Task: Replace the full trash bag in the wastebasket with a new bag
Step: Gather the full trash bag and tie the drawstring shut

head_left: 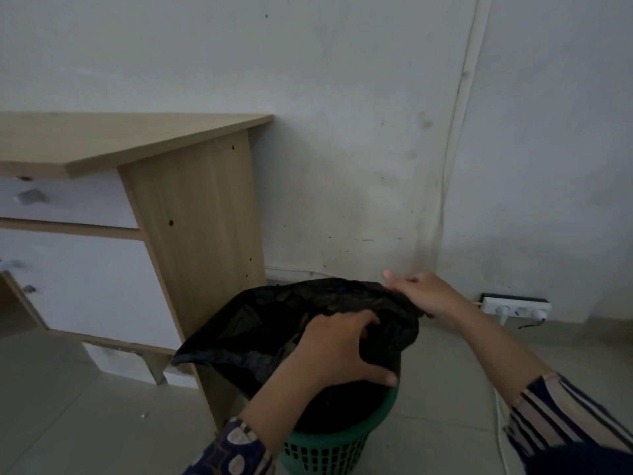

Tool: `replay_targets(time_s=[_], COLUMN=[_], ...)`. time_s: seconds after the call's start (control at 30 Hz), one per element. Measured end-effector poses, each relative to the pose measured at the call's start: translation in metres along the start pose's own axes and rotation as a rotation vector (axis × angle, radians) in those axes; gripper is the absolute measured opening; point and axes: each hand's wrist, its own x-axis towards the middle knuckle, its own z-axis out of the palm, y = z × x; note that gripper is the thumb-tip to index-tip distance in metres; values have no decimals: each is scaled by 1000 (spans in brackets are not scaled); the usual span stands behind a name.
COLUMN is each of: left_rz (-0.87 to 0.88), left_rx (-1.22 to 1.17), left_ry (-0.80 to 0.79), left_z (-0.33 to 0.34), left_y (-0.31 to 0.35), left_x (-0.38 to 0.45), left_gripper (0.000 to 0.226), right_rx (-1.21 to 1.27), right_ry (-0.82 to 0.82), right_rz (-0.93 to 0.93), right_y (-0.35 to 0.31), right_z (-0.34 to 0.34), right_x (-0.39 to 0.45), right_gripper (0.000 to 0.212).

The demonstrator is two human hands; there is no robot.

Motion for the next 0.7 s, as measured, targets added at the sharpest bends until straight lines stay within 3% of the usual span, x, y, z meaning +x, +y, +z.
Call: replay_targets(time_s=[0.13,0.23,0.37,0.5,0.57,0.7], left_rz=[-14,-5,-54,-58,-93,-217], left_rx=[-174,-301,-392,-560,-506,-419], left_ry=[-7,40,87,242,309,387], left_z=[2,-3,-19,-28,-26,-20], left_y=[-11,-24,-29,-9,0,10], left_x=[11,19,33,55,76,109], left_gripper=[34,28,42,67,76,61], right_rx=[9,125,158,254,272,483], right_ry=[-114,-37,217,249,249,272], right_rz=[50,-27,-243,-360,-397,-363], right_y=[5,5,-19,-45,-56,-66], right_z=[5,10,-4,-19,-24,-29], right_x=[18,24,25,24,24,27], right_gripper=[32,23,14,14,12,13])
